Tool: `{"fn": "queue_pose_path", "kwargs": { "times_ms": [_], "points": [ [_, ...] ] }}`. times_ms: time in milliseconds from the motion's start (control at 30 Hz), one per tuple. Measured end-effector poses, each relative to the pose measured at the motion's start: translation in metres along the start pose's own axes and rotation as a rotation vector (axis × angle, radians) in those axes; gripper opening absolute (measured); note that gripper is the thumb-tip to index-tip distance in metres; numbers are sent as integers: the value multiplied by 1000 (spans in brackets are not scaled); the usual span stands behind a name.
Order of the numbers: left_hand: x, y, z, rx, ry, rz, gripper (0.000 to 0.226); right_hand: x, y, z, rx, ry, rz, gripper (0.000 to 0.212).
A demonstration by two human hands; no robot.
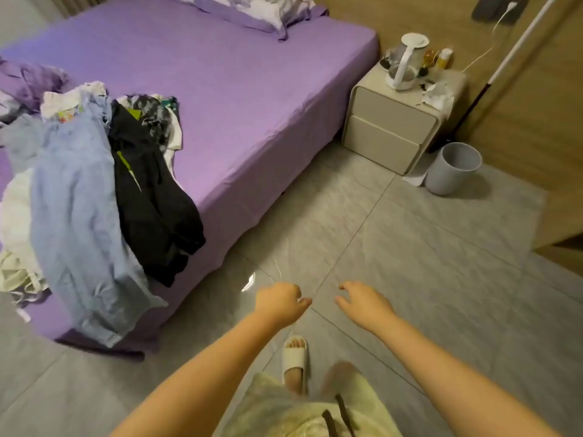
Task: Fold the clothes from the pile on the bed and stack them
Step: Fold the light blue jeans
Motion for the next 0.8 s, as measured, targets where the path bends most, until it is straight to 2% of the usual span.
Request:
{"fn": "queue_pose_path", "kwargs": {
  "times_ms": [400,600,800],
  "points": [
    [-25,-33,78,-69,-30,-38,47,9,-43,80,-70,110,23,45],
    [-5,-69,141,-126,-111,-94,46,13,-92,144,-141,51,0,48],
    [12,-106,193,-102,-227,-176,46,7,-144,211,-204,-19,-82,46]
  ]
}}
Point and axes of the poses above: each hand's wrist, its own z-axis towards the middle knuckle, its own y-axis out of the palm, x = y × z, the point moved 5 cm from there along z, towards the middle knuckle, and after that the axes turned 15 degrees about z, right-handed, at the moved point
